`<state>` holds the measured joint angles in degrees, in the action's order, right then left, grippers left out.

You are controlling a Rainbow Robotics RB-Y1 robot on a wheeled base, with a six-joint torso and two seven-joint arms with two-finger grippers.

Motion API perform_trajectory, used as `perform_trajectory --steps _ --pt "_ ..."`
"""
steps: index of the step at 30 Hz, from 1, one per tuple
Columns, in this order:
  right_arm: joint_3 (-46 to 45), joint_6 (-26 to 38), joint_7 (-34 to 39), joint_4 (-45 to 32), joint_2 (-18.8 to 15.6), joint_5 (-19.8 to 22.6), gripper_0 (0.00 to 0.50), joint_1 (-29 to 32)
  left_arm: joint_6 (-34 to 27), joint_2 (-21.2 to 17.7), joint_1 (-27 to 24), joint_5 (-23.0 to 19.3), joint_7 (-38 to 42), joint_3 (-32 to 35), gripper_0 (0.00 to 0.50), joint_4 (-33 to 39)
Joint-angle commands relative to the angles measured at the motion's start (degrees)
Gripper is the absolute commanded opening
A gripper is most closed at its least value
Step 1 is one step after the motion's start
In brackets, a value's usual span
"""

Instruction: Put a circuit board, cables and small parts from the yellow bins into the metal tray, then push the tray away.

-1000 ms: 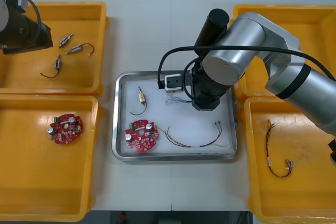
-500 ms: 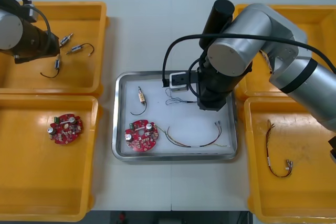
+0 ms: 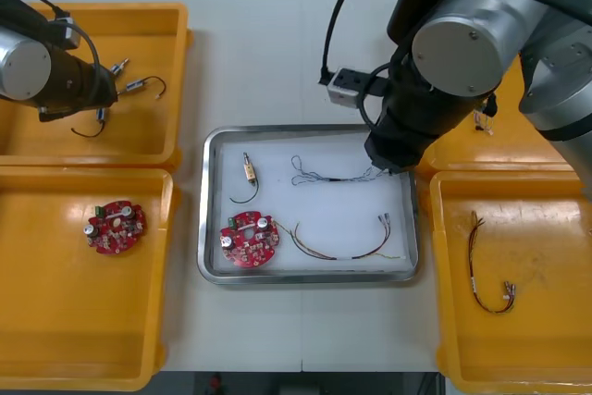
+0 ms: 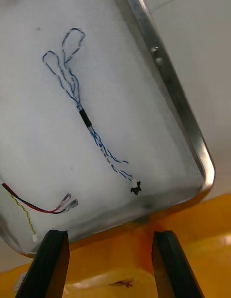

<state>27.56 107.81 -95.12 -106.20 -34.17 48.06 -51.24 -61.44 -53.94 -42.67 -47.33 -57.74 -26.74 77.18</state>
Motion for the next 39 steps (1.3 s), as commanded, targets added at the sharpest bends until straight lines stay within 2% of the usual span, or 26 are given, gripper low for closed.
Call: perform_trajectory --steps 1,5,13,18,28,32,39 --pt "-7.53 2.19 6.71 -7.54 -4.42 -0.16 0.5 3.87 1.41 -0.64 0.4 -0.84 -5.98 -0.15 0.5 0.25" --pt "-11.74 2.19 14.7 -13.07 -7.4 0.36 0.5 7.91 1.41 -0.64 0.49 -1.36 -8.97 -0.15 0.5 -0.36" --pt "-21.59 2.19 24.46 -20.37 -12.5 3.53 0.5 17.76 1.59 -0.72 0.49 -0.4 -12.92 -0.15 0.5 -1.94" --pt "-28.36 2.19 28.24 -23.97 -15.67 4.14 0.5 23.91 3.61 -0.64 0.49 -4.35 -15.82 -0.06 0.5 -4.76" --pt "-40.48 2.19 34.39 -24.67 -17.34 7.57 0.5 32.96 3.87 -0.64 0.49 -4.79 -15.91 -1.91 0.5 -4.85" --pt "-44.18 2.19 34.48 -24.5 -17.6 7.13 0.5 36.83 4.14 -0.55 0.49 -5.32 -16.18 -2.17 0.5 -6.08" --pt "-44.88 2.19 34.39 -23.27 -17.86 4.06 0.5 38.85 5.98 0.51 0.49 -6.29 -16.79 -2.17 0.5 -8.27"
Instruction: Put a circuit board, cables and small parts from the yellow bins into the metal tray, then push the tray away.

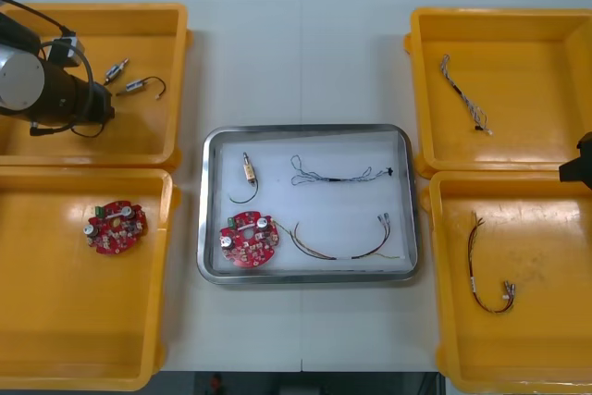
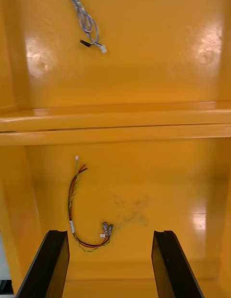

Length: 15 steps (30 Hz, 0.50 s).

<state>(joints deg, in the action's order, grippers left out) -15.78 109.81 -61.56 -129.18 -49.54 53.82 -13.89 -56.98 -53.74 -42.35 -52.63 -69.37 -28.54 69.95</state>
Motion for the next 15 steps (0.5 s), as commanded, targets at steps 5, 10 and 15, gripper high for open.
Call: perform_trajectory --steps 5,10,15 --pt "-1.53 0.19 0.04 2.53 -2.49 -1.17 0.5 2.11 1.61 0.31 0.16 -1.68 -5.69 -0.38 0.384 -1.04" --pt "-1.53 -2.75 -0.66 4.02 -2.49 -1.43 0.5 3.87 1.52 0.31 0.16 -2.47 -6.04 -0.38 0.029 -1.04" --pt "-1.53 -4.42 -1.72 4.02 -2.49 -1.35 0.5 5.36 2.13 0.31 0.16 -2.56 -6.39 -0.38 0.0 -1.04"
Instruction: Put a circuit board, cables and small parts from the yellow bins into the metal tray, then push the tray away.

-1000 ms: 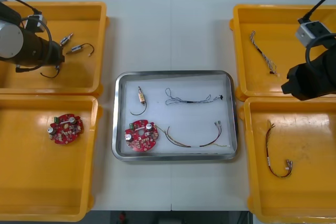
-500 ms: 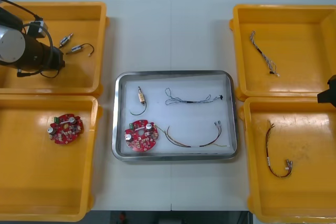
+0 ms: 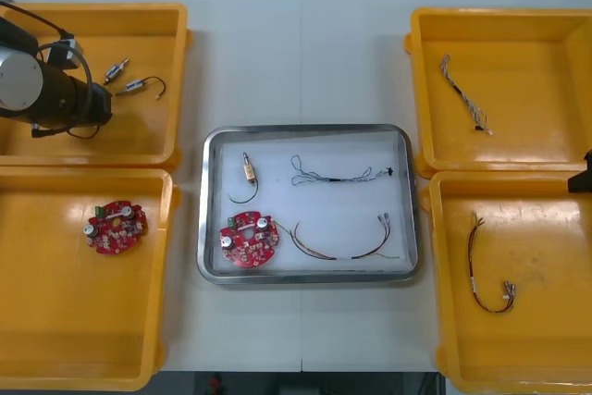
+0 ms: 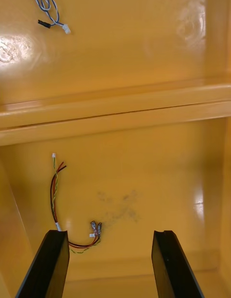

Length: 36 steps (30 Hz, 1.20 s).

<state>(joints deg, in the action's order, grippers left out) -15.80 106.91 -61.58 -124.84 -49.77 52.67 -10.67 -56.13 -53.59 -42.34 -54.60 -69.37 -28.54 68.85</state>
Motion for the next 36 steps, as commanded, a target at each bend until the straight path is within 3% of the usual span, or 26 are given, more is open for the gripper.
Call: perform_trajectory --steps 1,10,22,32,36 --pt "-1.51 -1.88 -1.96 -0.32 -2.17 -0.11 0.5 2.5 1.38 0.16 0.15 -0.59 -6.57 -0.38 0.0 0.06" --pt "-1.51 -2.85 -3.63 -0.67 -1.82 0.5 0.5 3.29 1.55 -1.34 0.07 -1.12 -7.09 1.2 0.0 1.99" --pt "-1.51 -2.85 -5.12 -1.02 -1.03 0.32 0.5 4.43 -8.29 -4.24 0.07 -2.52 -7.01 10.78 0.0 9.55" --pt "-1.51 -2.85 -5.04 -1.11 -1.03 0.41 0.5 4.43 -23.14 -5.38 -1.52 -4.11 -5.6 20.45 0.0 16.05" --pt "-1.51 -2.85 -5.04 -1.11 -1.03 0.41 0.5 4.43 -27.71 -5.29 -1.69 -4.46 -1.38 22.3 0.0 20.01"
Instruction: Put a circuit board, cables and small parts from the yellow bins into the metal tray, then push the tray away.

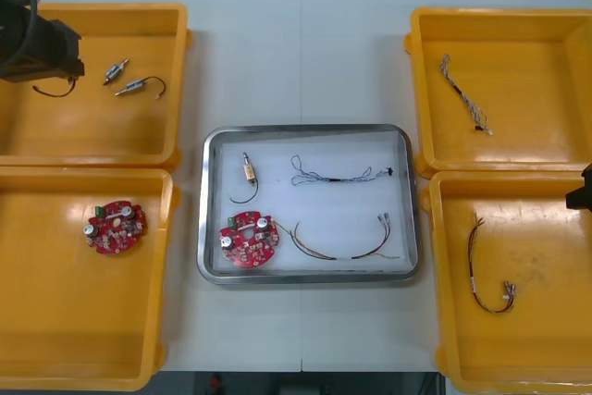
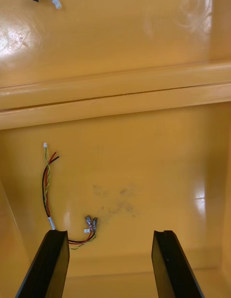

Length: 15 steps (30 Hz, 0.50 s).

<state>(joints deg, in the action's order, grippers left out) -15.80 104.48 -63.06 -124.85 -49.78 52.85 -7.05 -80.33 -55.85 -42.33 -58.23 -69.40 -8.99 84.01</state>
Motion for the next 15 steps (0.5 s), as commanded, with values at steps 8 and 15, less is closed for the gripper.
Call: perform_trajectory --steps 8,15 --pt "-1.51 -0.42 -3.56 -1.1 -1.02 0.24 0.5 0.81 -9.41 -2.6 -1.7 -0.83 11.3 2.75 0.0 13.73" --pt "-1.51 -0.42 -3.56 -1.1 -1.02 0.24 0.5 0.81 -13.98 -1.37 -1.7 -0.83 22.2 2.75 0.0 21.37"
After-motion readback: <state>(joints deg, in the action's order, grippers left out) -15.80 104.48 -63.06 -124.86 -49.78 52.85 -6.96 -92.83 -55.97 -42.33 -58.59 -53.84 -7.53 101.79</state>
